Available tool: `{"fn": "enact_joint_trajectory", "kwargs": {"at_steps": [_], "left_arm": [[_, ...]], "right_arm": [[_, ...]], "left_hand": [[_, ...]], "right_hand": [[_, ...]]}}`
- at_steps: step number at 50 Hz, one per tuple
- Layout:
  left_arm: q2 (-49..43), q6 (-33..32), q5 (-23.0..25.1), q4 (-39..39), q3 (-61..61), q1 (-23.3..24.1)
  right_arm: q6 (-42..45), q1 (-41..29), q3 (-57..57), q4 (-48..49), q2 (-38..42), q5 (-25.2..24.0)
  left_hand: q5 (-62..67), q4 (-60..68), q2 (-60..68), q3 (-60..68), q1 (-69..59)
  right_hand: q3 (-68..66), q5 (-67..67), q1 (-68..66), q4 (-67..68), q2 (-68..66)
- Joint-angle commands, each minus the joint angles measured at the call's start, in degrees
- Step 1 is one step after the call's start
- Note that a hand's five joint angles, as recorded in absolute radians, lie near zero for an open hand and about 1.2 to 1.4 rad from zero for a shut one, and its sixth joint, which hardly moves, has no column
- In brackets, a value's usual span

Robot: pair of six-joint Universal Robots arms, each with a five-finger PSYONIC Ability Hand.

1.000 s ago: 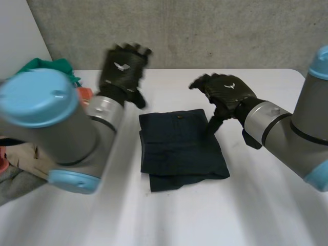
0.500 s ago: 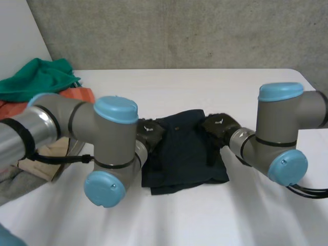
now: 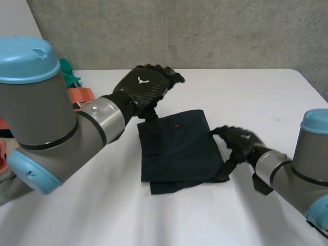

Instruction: Fold the laundry.

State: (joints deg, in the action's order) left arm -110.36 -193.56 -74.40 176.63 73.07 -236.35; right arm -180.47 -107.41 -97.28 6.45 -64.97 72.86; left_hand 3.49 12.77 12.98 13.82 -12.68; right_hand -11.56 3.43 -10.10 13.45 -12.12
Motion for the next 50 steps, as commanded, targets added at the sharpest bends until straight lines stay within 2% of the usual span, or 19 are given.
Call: {"fn": "enact_joint_trajectory", "kwargs": {"at_steps": [1,7,8,11,12,20,24,29,32,34,39,44,50], "left_arm": [[0.3,0.1,7.1,-0.4,2.3,-1.6],[0.3,0.0,7.0,-0.3,3.4,-1.5],[0.3,0.0,7.0,-0.3,3.4,-1.6],[0.3,0.0,6.8,-0.2,3.4,-1.7],[0.3,0.0,6.8,-0.2,3.4,-1.8],[0.4,0.0,5.7,-0.1,3.0,-1.9],[0.7,0.0,5.3,0.0,2.9,-1.9],[0.8,0.1,5.2,0.1,2.4,-2.0],[0.8,0.1,5.2,0.1,1.7,-2.1],[0.7,0.1,5.1,0.1,1.1,-2.1],[0.0,0.2,4.7,0.1,-0.3,-2.0],[-0.9,0.2,3.4,0.3,-1.8,-1.7],[-3.0,0.5,2.3,0.5,-3.4,-1.4]], "right_arm": [[-5.8,-1.6,2.7,1.5,7.6,-6.6],[-5.5,-4.3,6.8,2.5,11.9,-5.7],[-5.6,-4.6,7.4,2.8,12.7,-5.3],[-5.9,-4.8,9.7,3.8,14.3,-3.3],[-6.0,-4.8,10.1,4.2,14.3,-3.0],[-6.7,-4.0,15.4,10.0,14.8,1.8],[-7.7,-2.5,20.3,10.2,16.5,6.6],[-8.5,2.2,29.9,9.2,21.5,12.9],[-8.4,4.7,34.2,8.6,23.7,14.9],[-8.3,8.8,40.4,7.9,26.8,17.6],[-8.3,12.6,51.5,4.7,32.8,19.9],[-8.2,16.9,64.8,1.1,40.3,24.9],[-8.1,19.0,74.2,-0.6,45.7,26.2]], "left_hand": [[-0.6,0.1,-0.1,-0.9,-0.2],[-0.6,0.1,-0.1,-0.9,-0.2],[-0.6,0.1,-0.1,-0.9,-0.2],[-0.6,0.1,-0.1,-0.9,-0.2],[-0.6,0.1,-0.1,-0.9,-0.2],[-0.6,0.1,-0.1,-0.9,-0.2],[-0.6,0.1,-0.1,-0.9,-0.2],[-0.6,0.1,-0.1,-0.9,-0.2],[-0.6,0.1,-0.1,-0.9,-0.2],[-0.6,0.1,-0.1,-0.9,-0.2],[-0.6,0.1,-0.1,-0.9,-0.2],[-0.4,0.3,0.1,-0.8,-0.4],[-0.1,0.6,0.4,-0.4,-0.7]], "right_hand": [[1.6,-3.4,0.1,-3.5,2.1],[0.7,-2.5,-0.8,-2.6,1.2],[-5.4,3.5,-6.8,3.5,-4.8],[-58.9,57.0,-60.4,57.0,-58.4],[-68.3,66.5,-69.8,66.5,-67.8],[-68.4,66.6,-69.9,66.5,-67.9],[-68.4,66.6,-69.9,66.5,-67.9],[-68.4,66.6,-69.9,66.5,-67.9],[-68.4,66.6,-69.9,66.5,-67.9],[-68.4,66.6,-69.9,66.5,-67.9],[-68.4,66.6,-69.9,66.5,-67.9],[-68.4,66.6,-69.9,66.5,-67.9],[-68.4,66.6,-69.9,66.5,-67.9]]}}
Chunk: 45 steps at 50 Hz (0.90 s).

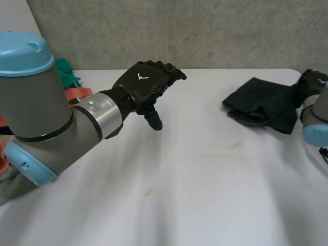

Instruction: Fold the laundry.

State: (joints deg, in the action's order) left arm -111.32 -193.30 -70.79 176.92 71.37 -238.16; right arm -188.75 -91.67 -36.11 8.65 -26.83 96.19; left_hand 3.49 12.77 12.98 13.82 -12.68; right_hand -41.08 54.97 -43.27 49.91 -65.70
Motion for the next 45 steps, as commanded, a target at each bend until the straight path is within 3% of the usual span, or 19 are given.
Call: {"fn": "enact_joint_trajectory", "kwargs": {"at_steps": [1,6,11,19,25,29,30,34,45], "left_arm": [[-2.1,0.2,-1.4,0.2,-1.7,0.4],[-3.0,0.2,-2.5,0.2,-1.8,1.0],[-4.4,0.1,-2.9,0.2,-3.0,1.1],[-6.1,0.2,-2.9,0.2,-4.9,2.3],[-6.6,0.3,-4.1,0.2,-5.2,3.2],[-6.6,0.2,-4.7,0.1,-4.8,3.8],[-6.6,0.2,-4.7,0.1,-4.5,3.9],[-6.4,0.2,-4.8,-0.1,-4.1,4.0],[-5.8,-0.1,-4.9,-0.2,-2.6,3.9]], "right_arm": [[0.2,3.3,13.6,-3.2,8.1,2.7],[0.3,4.5,16.0,-3.5,9.5,2.1],[0.4,9.5,18.9,-3.6,11.7,5.6],[0.1,11.5,18.1,-3.7,13.0,10.7],[0.1,11.3,16.5,-4.1,12.6,10.0],[0.2,10.5,13.9,-4.5,10.7,5.0],[0.1,10.3,12.5,-4.4,9.3,2.0],[0.1,10.5,8.5,-4.3,5.0,-5.9],[5.4,12.9,7.0,-10.5,1.3,-21.5]], "left_hand": [[-0.1,0.6,0.4,-0.4,-0.7],[-0.1,0.6,0.4,-0.4,-0.7],[0.1,0.8,0.6,-0.2,-0.9],[0.3,1.0,0.8,-0.1,-1.1],[0.3,1.0,0.8,-0.1,-1.1],[0.3,1.0,0.8,-0.1,-1.1],[0.3,1.0,0.8,-0.1,-1.1],[0.3,1.0,0.8,-0.1,-1.1],[0.1,0.8,0.6,-0.2,-0.9]], "right_hand": [[-38.9,15.0,-36.7,30.1,-14.3],[-38.9,15.0,-36.7,30.1,-14.3],[-38.9,15.0,-36.7,30.1,-14.3],[-38.9,15.0,-36.7,30.1,-14.3],[-38.9,15.0,-36.7,30.1,-14.3],[-35.8,11.9,-33.6,27.0,-11.2],[-6.3,-17.6,-4.1,-2.5,18.3],[30.7,-54.6,32.9,-39.5,55.3],[31.1,-55.0,33.3,-39.9,55.7]]}}
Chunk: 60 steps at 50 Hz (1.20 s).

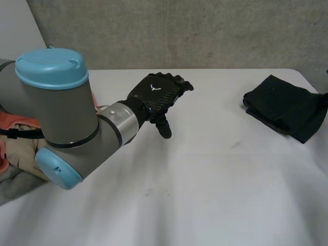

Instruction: Fold the laundry.

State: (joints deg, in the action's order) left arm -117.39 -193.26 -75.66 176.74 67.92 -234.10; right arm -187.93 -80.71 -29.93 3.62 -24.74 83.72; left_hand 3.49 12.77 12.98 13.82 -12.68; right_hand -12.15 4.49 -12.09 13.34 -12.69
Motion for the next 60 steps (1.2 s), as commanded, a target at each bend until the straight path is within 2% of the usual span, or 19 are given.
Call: {"fn": "enact_joint_trajectory", "kwargs": {"at_steps": [1,8,19,23,24,25,28,31,35,36,39,46,57,58,59,60], "left_arm": [[0.2,-0.1,0.0,-0.1,1.0,-0.1],[0.1,-0.1,0.1,0.0,2.0,-0.3],[-0.1,-0.3,0.1,0.0,2.1,-0.5],[0.0,-0.3,0.1,0.0,2.1,-0.6],[0.1,-0.3,0.1,0.0,2.1,-0.6],[0.1,-0.4,0.1,0.0,2.1,-0.6],[0.1,-0.3,0.1,0.0,2.1,-0.5],[0.2,-0.2,0.1,-0.1,2.1,-0.4],[0.2,-0.2,0.0,-0.1,2.1,-0.4],[0.2,-0.2,-0.1,0.0,2.1,-0.4],[0.7,-0.2,-0.1,0.0,2.1,-0.4],[2.3,-0.2,-0.1,0.0,3.5,-0.3],[2.5,-0.3,-0.1,0.0,4.5,-0.3],[2.5,-0.2,-0.1,0.0,4.5,-0.3],[2.6,-0.2,-0.1,0.0,4.5,-0.3],[2.7,-0.2,-0.1,0.0,4.5,-0.3]], "right_arm": [[5.5,2.1,1.3,-6.3,-0.6,-9.6],[11.4,2.1,5.0,-9.7,3.2,-11.3],[11.7,0.4,8.5,-11.8,7.1,-16.0],[11.7,0.2,10.1,-12.2,7.9,-17.8],[11.7,0.2,11.2,-12.5,8.4,-17.5],[11.6,0.3,11.7,-12.5,8.7,-17.3],[11.6,0.4,13.7,-12.5,9.3,-14.3],[11.6,0.5,15.5,-12.5,9.6,-10.9],[11.4,1.5,17.3,-11.1,9.8,-1.8],[11.0,2.3,17.4,-9.3,9.8,2.3],[9.0,2.6,16.9,-6.7,9.8,6.4],[2.6,2.8,15.4,-6.2,10.0,8.7],[2.6,2.9,14.6,-6.2,10.6,6.5],[2.7,3.0,14.5,-6.3,10.5,6.4],[2.7,3.1,14.5,-6.4,10.3,6.1],[2.7,3.3,14.2,-6.7,10.0,5.6]], "left_hand": [[0.1,0.8,0.6,-0.2,-0.9],[0.1,0.8,0.6,-0.2,-0.9],[-0.1,0.6,0.4,-0.4,-0.7],[-0.1,0.6,0.4,-0.4,-0.7],[-0.1,0.6,0.4,-0.4,-0.7],[-0.1,0.6,0.4,-0.4,-0.7],[-0.1,0.6,0.4,-0.4,-0.7],[-0.1,0.6,0.4,-0.4,-0.7],[0.1,0.8,0.6,-0.2,-0.9],[0.1,0.8,0.6,-0.2,-0.9],[0.1,0.8,0.6,-0.2,-0.9],[0.1,0.8,0.6,-0.2,-0.9],[0.1,0.8,0.6,-0.2,-0.9],[0.1,0.8,0.6,-0.2,-0.9],[0.1,0.8,0.6,-0.2,-0.9],[0.1,0.8,0.6,-0.2,-0.9]], "right_hand": [[2.2,-4.5,2.1,-3.3,2.7],[2.2,-4.5,2.1,-3.3,2.7],[2.2,-4.5,2.1,-3.3,2.7],[-28.1,25.8,-28.2,26.9,-27.6],[-57.0,54.7,-57.1,55.8,-56.5],[-67.7,65.4,-67.8,66.5,-67.2],[-67.8,65.5,-67.9,66.7,-67.3],[-67.8,65.5,-67.9,66.7,-67.3],[-67.8,65.5,-67.9,66.7,-67.3],[-67.8,65.5,-67.9,66.7,-67.3],[-67.8,65.5,-67.9,66.7,-67.3],[-67.8,65.5,-67.9,66.7,-67.3],[-67.8,65.5,-67.9,66.7,-67.3],[-48.6,46.3,-48.7,47.4,-48.1],[-19.1,16.8,-19.2,17.9,-18.6],[2.2,-4.5,2.1,-3.3,2.7]]}}
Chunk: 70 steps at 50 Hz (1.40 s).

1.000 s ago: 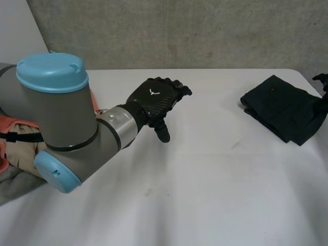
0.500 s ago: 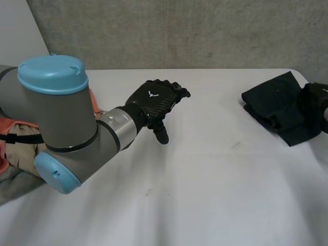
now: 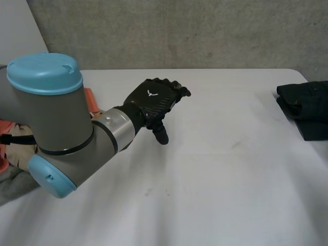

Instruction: Fold the laundry.

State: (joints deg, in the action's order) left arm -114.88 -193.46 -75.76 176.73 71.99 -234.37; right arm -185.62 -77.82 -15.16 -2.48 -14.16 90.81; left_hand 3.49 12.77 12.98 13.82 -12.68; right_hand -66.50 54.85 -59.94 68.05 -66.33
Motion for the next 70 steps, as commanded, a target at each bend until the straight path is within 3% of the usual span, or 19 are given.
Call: {"fn": "enact_joint_trajectory", "kwargs": {"at_steps": [1,6,8,10,14,17,21,22,25,27,30,32,38,42,49,53,59,66,70], "left_arm": [[0.3,0.0,0.0,0.0,0.5,0.0],[1.1,0.2,0.0,0.0,0.5,0.0],[1.9,0.4,-0.1,0.0,0.5,0.0],[2.4,0.4,-0.1,0.0,0.5,0.0],[4.4,0.5,-0.2,0.4,0.5,-0.3],[5.3,0.5,-1.0,0.5,0.3,-0.7],[7.5,0.2,-6.0,3.0,0.3,-2.3],[8.7,-0.2,-8.9,4.8,0.3,-3.6],[10.5,-0.7,-13.1,8.0,0.5,-6.1],[11.4,-2.4,-15.4,10.1,0.6,-9.9],[11.3,-7.8,-15.9,10.6,1.3,-17.4],[11.1,-11.9,-15.9,10.7,2.0,-21.0],[3.8,-28.1,-15.2,11.1,3.0,-33.8],[-2.0,-33.4,-14.7,10.3,2.9,-40.2],[-4.9,-35.8,-16.3,9.4,5.7,-44.3],[-4.6,-36.4,-19.6,10.0,9.1,-47.0],[-6.4,-37.6,-20.2,11.6,9.6,-47.4],[-9.7,-39.3,-20.0,14.7,8.9,-48.2],[-10.4,-39.5,-19.9,15.4,8.7,-48.9]], "right_arm": [[0.6,0.5,-0.9,-0.8,-1.0,-2.1],[4.9,1.0,-7.5,-3.0,-7.3,-4.3],[11.7,1.0,-12.6,-3.0,-11.8,-2.9],[17.3,1.3,-15.1,-2.8,-14.7,0.0],[32.0,1.5,-21.0,2.9,-23.4,13.0],[34.1,1.0,-26.2,9.1,-28.8,15.8],[32.3,-2.9,-40.7,18.8,-38.2,6.1],[31.2,-5.5,-46.7,22.6,-43.1,-0.5],[29.0,-8.9,-55.6,27.8,-49.6,-10.2],[27.3,-12.1,-63.1,31.4,-54.7,-19.1],[26.5,-16.6,-71.3,33.3,-59.1,-26.6],[26.6,-19.1,-74.1,32.8,-60.5,-28.7],[27.9,-27.3,-79.1,23.2,-61.0,-30.6],[32.2,-28.8,-80.0,16.5,-59.1,-30.3],[40.3,-29.5,-81.1,12.9,-56.0,-28.3],[40.6,-29.0,-81.6,13.1,-55.8,-27.8],[40.6,-29.0,-81.8,13.1,-55.3,-27.7],[40.6,-28.8,-82.6,13.1,-55.1,-27.8],[40.6,-28.8,-82.7,13.1,-55.1,-27.7]], "left_hand": [[0.1,0.8,0.6,-0.2,-0.9],[0.1,0.8,0.6,-0.2,-0.9],[-0.1,0.6,0.4,-0.4,-0.7],[-0.1,0.6,0.4,-0.4,-0.7],[-0.1,0.6,0.4,-0.4,-0.7],[-0.1,0.6,0.4,-0.4,-0.7],[0.1,0.8,0.6,-0.2,-0.9],[-0.1,0.6,0.4,-0.4,-0.7],[-0.4,0.3,0.1,-0.8,-0.4],[-1.1,-0.4,-0.6,-1.4,0.3],[-1.3,-0.5,-0.7,-1.6,0.4],[-1.3,-0.5,-0.7,-1.6,0.4],[-1.8,-1.0,-1.2,-2.1,1.0],[-1.9,-1.2,-1.4,-2.3,1.1],[-1.9,-1.2,-1.4,-2.3,1.1],[-1.4,-0.7,-0.9,-1.8,0.6],[0.3,1.0,0.8,-0.1,-1.1],[13.8,14.6,14.4,13.5,-14.6],[50.8,51.5,51.3,50.4,-51.6]], "right_hand": [[56.5,-54.9,49.9,-58.0,56.3],[56.5,-54.9,49.9,-58.0,56.3],[56.5,-54.9,49.9,-58.0,56.3],[56.5,-54.9,49.9,-58.0,56.3],[56.5,-54.9,49.9,-58.0,56.3],[56.5,-54.9,49.9,-58.0,56.3],[56.5,-54.9,49.9,-58.0,56.3],[56.5,-54.9,49.9,-58.0,56.3],[56.5,-54.9,49.9,-58.0,56.3],[56.5,-54.9,49.9,-58.0,56.3],[56.5,-54.9,49.9,-58.0,56.3],[56.5,-54.9,49.9,-58.0,56.3],[56.5,-54.9,49.9,-58.0,56.3],[56.5,-54.9,49.9,-58.0,56.3],[56.5,-54.9,49.9,-58.0,56.3],[56.5,-54.9,49.9,-58.0,56.3],[56.5,-54.9,49.9,-58.0,56.3],[56.5,-54.9,49.9,-58.0,56.3],[56.5,-54.9,49.9,-58.0,56.3]]}}
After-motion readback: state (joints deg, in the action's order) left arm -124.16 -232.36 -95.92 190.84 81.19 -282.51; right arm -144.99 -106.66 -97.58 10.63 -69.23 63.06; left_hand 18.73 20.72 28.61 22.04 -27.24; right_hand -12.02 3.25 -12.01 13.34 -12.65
